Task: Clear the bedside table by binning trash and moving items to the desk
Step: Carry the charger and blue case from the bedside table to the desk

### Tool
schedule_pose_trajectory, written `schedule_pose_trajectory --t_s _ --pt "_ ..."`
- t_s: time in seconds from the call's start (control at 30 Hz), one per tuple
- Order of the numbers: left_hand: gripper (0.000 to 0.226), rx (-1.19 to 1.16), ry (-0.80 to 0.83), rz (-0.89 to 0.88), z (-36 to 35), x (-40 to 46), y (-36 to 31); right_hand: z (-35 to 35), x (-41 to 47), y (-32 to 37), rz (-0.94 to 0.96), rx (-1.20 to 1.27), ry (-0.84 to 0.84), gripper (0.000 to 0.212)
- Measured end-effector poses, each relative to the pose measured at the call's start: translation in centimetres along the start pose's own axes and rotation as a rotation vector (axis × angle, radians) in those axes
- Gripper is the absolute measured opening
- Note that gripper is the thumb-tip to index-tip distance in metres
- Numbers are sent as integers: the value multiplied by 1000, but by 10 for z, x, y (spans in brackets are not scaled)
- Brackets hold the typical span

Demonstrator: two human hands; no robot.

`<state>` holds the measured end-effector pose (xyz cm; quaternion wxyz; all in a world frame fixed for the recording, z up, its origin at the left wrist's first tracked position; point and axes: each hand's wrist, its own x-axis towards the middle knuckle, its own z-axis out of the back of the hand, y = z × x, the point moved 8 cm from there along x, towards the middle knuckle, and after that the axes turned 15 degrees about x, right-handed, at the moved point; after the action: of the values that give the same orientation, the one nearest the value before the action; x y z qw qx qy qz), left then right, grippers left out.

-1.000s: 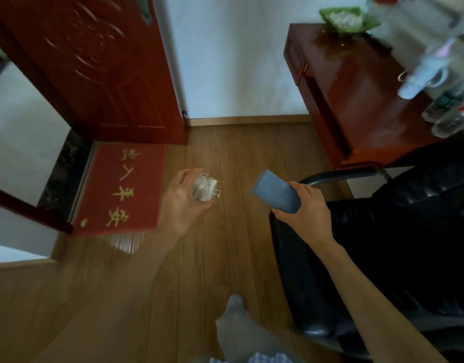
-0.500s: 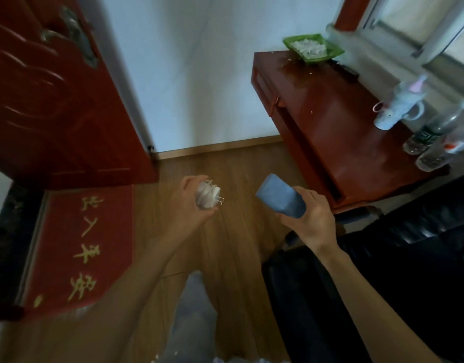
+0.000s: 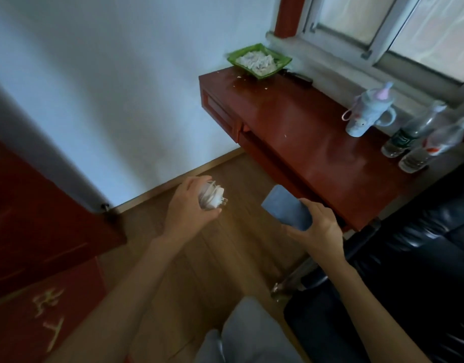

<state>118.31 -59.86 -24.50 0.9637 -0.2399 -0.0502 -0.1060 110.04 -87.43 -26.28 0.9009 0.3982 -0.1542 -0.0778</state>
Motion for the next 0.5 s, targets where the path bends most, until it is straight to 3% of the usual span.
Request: schedule_pose_trajectory --t_s 0.23,0.5 --pt "75 -24 42 -22 -40 93 24 -33 92 -26 -15 -121 -6 74" --pt "70 -40 20 -47 -59 230 12 -50 222 -54 -76 -67 -75 72"
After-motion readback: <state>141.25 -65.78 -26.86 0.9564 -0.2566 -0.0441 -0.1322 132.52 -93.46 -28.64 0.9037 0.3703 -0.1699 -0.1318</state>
